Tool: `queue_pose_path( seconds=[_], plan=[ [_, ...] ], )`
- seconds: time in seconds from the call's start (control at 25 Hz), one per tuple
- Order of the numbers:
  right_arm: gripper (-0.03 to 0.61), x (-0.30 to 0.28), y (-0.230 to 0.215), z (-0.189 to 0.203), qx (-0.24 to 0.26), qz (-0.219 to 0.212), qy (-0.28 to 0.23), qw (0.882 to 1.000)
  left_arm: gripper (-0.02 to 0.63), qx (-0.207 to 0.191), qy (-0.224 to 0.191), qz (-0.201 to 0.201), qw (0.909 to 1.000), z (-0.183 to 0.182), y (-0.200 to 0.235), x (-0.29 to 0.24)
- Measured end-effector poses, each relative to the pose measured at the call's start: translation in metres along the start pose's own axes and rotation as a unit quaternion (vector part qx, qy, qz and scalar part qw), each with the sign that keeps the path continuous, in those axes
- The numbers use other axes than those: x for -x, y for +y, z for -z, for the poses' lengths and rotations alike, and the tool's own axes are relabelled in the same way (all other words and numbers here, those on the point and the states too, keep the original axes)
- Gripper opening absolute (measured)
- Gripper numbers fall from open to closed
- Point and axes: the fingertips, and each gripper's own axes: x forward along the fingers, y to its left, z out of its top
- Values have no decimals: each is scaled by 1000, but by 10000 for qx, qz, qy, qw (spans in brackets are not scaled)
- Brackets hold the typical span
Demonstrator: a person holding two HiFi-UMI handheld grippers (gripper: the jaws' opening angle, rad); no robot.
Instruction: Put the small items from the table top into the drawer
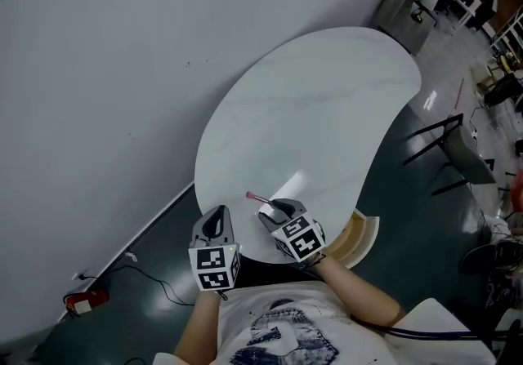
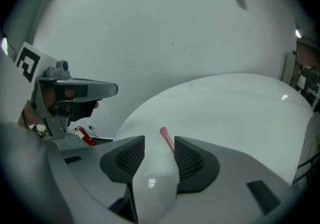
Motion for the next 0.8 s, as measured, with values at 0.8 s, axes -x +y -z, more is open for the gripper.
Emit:
queue_pose_path(
  seconds=[0.8],
  plan=[
    [141, -50, -21, 22, 961, -105, 786, 9922, 20, 257, 182, -434, 9986, 10, 18, -7]
  ],
)
